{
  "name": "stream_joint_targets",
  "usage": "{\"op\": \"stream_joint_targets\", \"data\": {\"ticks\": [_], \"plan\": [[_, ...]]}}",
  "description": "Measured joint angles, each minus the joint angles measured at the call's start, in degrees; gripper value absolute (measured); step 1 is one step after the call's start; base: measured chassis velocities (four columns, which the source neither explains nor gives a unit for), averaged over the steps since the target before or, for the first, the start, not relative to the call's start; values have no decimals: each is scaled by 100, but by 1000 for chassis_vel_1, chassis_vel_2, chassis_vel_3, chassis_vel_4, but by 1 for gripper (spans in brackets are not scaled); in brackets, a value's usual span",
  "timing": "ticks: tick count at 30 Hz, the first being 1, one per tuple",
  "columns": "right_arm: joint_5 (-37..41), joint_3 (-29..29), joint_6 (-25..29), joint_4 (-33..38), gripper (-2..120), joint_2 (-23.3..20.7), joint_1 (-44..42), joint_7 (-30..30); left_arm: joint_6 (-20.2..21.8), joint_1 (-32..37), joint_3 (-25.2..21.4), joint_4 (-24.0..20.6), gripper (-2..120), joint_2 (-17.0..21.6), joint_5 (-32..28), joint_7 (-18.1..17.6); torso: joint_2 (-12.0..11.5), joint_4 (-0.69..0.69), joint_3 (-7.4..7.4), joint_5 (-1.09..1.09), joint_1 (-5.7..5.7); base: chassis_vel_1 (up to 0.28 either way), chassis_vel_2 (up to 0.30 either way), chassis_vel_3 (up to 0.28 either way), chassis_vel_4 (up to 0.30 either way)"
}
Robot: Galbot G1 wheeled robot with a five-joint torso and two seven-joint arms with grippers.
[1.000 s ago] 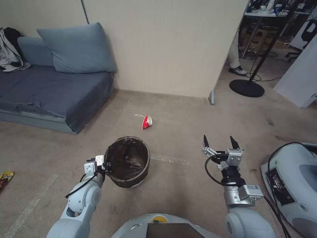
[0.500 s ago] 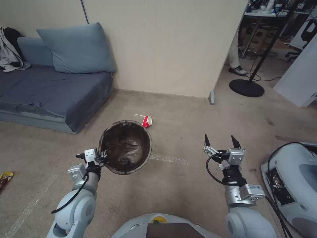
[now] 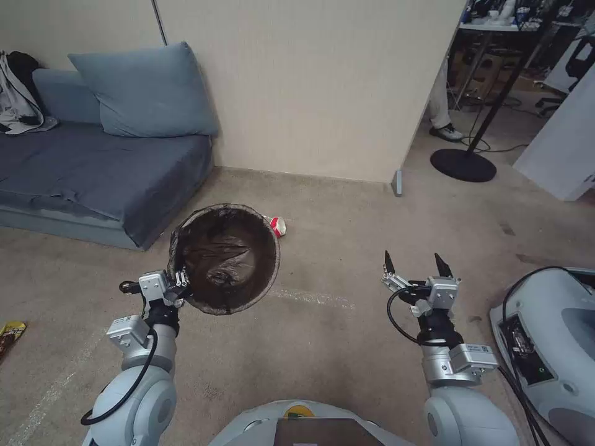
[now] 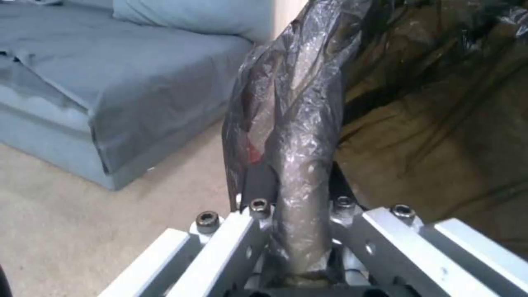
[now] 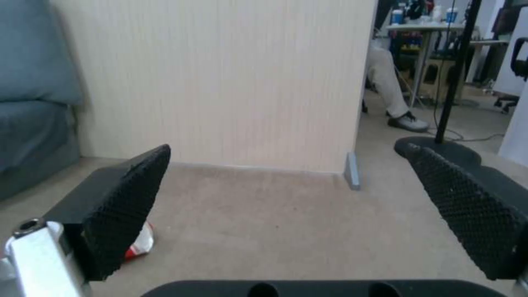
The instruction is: Pick up the trash bin, then pick up the garbage from the floor and place it into the trash bin.
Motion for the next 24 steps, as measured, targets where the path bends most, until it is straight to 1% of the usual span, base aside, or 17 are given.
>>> {"op": "stream_joint_targets", "data": {"ticks": [11, 24], "plan": [[-10, 4, -24, -24, 100, 9, 19, -3, -26, -8, 58, 118, 3, -17, 110, 70, 0, 0, 0, 0, 0, 0, 0, 0, 0], [-9, 0, -31, -47, 100, 7, 38, -5, -37, -21, 76, 150, 3, -23, 213, 120, 0, 0, 0, 0, 0, 9, 8, 8, 13]]}}
